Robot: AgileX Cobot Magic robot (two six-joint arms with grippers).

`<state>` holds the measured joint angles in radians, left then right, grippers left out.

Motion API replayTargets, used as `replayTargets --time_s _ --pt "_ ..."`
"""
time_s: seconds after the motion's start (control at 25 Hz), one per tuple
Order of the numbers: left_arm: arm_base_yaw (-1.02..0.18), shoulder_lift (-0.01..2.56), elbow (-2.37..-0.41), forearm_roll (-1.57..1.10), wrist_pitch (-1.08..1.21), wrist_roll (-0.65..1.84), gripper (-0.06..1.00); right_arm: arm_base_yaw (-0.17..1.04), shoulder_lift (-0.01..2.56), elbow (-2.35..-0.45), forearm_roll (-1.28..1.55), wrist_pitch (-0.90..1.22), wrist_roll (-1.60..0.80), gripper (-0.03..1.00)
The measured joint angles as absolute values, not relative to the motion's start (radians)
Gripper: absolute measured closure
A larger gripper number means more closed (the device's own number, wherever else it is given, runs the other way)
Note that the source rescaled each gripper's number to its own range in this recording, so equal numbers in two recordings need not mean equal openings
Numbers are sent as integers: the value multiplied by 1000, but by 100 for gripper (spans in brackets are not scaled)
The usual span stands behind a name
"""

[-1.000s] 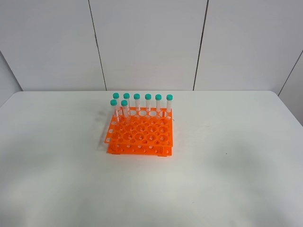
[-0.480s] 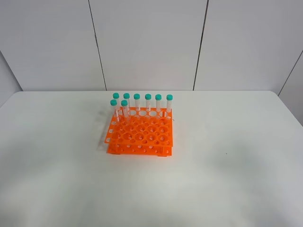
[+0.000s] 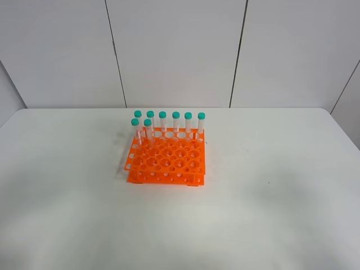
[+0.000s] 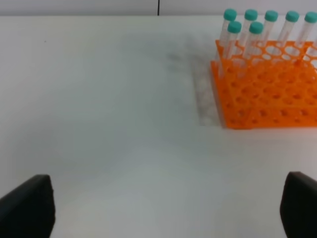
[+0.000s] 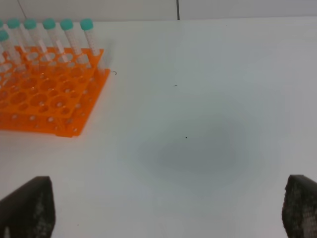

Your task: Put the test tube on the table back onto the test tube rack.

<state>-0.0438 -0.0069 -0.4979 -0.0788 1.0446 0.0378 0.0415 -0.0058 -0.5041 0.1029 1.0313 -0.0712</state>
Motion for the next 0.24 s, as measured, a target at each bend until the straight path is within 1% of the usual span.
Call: replayTargets --time_s 0.24 --pt "-44 -7 -494 -79 1060 43 -6 41 -6 -504 103 1031 -71 -3"
